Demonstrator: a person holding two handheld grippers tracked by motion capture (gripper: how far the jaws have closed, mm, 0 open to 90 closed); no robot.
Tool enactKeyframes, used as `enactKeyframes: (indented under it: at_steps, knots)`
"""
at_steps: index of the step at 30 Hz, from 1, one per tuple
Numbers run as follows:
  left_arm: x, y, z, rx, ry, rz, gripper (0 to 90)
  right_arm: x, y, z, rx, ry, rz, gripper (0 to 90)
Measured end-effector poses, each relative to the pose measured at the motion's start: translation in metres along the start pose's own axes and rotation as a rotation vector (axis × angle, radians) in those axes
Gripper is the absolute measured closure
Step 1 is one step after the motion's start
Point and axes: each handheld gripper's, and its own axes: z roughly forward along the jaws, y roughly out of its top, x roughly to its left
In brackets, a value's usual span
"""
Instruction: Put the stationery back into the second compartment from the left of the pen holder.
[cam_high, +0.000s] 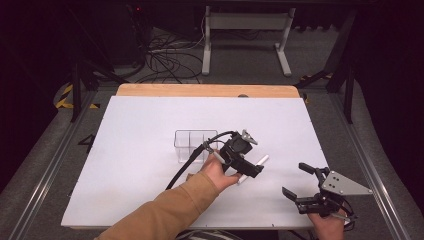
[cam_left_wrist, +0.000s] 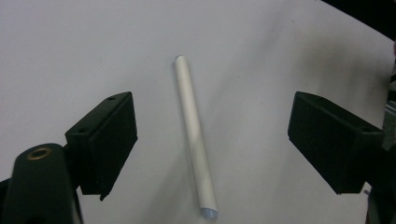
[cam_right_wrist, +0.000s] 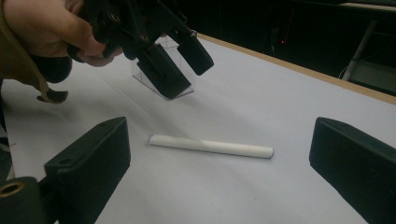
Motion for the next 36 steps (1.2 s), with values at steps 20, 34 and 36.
enactKeyframes:
  at_steps: [20, 34, 36]
  knots:
    - [0.006, 0.003, 0.047, 0.152, 0.032, -0.045, 24.7, 0.002, -0.001, 0.001, -0.001, 0.025, 0.007, 6.2]
    - [0.004, 0.004, 0.068, 0.204, 0.087, -0.028, 36.8, 0.002, -0.003, 0.002, 0.0, 0.035, 0.009, 6.2]
    - [0.004, 0.004, 0.069, 0.203, 0.096, -0.024, 39.6, 0.002, -0.003, 0.002, -0.004, 0.041, 0.013, 6.2]
